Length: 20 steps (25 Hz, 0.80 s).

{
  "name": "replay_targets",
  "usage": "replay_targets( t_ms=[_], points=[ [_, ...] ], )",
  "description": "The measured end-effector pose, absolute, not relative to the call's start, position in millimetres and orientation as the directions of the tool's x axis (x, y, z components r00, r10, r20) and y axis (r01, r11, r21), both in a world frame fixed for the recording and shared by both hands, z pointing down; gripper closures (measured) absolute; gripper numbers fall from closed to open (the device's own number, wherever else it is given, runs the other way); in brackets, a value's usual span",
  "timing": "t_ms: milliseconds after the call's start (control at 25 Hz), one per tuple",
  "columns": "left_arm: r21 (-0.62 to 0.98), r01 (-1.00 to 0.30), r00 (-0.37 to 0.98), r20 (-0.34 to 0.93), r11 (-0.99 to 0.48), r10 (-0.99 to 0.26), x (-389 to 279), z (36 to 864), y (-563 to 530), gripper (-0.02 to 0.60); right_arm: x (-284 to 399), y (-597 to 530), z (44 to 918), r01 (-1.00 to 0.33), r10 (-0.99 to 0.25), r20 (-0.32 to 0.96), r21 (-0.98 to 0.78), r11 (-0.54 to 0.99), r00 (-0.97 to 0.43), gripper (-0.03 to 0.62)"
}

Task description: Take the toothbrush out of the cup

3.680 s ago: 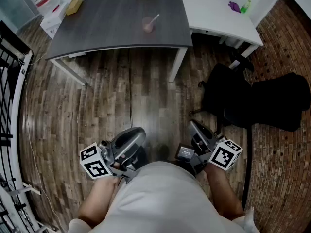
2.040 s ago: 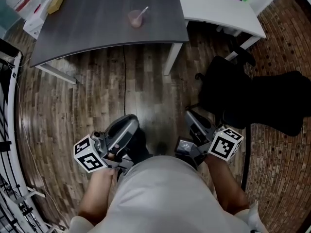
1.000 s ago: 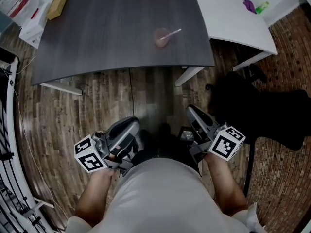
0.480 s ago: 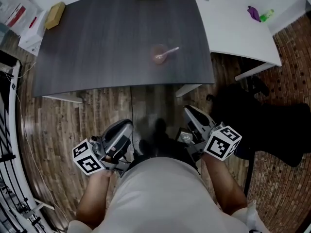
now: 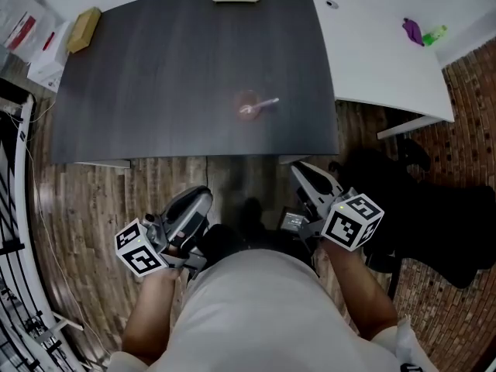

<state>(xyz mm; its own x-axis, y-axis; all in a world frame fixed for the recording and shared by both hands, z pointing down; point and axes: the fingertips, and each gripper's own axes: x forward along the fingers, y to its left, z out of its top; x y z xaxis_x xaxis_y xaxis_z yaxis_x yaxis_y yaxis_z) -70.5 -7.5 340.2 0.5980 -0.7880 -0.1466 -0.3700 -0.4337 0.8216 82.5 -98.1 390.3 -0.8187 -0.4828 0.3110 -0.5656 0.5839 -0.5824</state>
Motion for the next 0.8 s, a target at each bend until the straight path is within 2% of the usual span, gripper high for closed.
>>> replay_targets(
  t_ms=[800],
  points=[
    [0.826, -0.332, 0.693, -0.114, -0.456, -0.712, -86.6, 353.7, -47.8, 0.531, 64.4, -144.9, 423.0, -0.705, -0.592, 0.399, -0.516, 0.486, -0.7, 0.576]
  ],
)
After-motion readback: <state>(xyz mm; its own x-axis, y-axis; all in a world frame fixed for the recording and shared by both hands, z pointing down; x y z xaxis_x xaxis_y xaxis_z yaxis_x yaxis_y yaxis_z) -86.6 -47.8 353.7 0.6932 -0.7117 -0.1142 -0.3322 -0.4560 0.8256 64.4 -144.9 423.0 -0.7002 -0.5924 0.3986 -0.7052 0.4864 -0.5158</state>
